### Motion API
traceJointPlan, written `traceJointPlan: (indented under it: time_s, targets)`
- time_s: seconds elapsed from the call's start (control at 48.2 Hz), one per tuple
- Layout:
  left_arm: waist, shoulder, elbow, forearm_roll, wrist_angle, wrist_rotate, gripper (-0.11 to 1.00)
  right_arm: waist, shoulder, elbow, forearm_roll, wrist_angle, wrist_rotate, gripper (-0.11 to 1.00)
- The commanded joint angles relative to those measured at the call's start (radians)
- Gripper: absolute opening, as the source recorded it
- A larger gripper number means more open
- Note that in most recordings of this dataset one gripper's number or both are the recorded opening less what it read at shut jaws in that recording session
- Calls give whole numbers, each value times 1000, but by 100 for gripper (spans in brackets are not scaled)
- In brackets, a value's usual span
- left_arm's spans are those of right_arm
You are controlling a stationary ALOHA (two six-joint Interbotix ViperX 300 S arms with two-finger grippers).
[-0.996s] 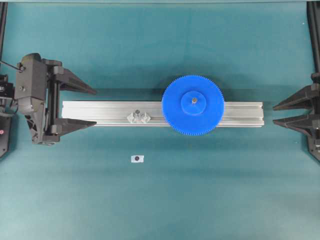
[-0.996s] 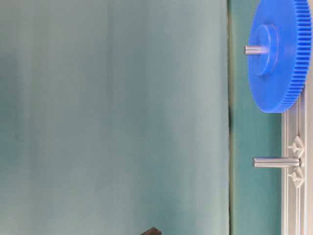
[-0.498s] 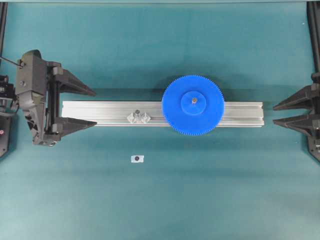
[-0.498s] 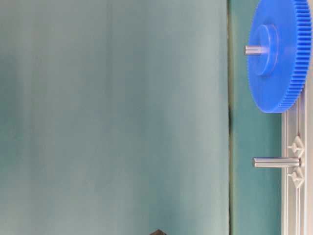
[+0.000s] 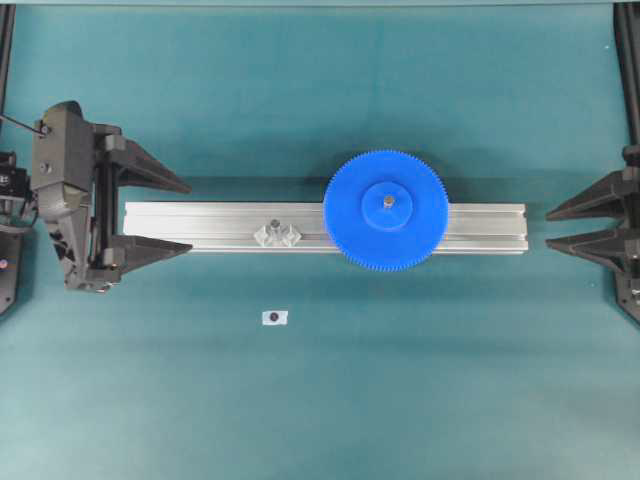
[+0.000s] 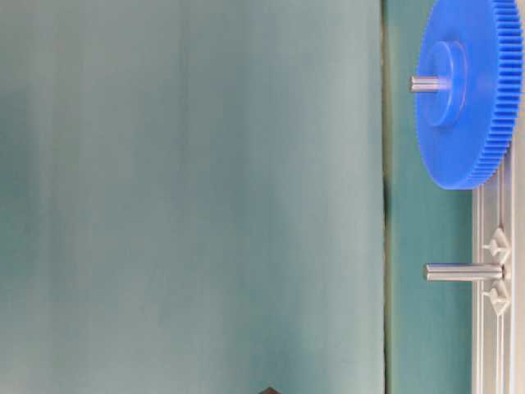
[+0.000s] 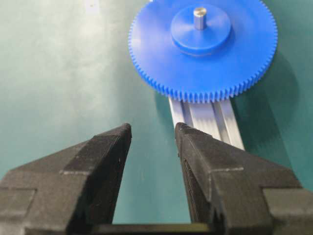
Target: Insert the large gear onto the shaft.
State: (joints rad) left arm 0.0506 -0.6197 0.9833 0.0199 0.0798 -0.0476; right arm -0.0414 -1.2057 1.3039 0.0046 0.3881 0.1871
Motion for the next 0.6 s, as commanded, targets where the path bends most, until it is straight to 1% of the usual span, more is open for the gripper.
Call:
traceJointPlan:
  time_s: [0.0, 0.581]
  targets:
    - [-3, -5, -11, 2, -9, 2, 87, -2, 8, -9, 0, -18, 9, 50]
    - [-3, -2, -9, 2, -9, 2, 87, -2, 8, -9, -2, -21, 9, 50]
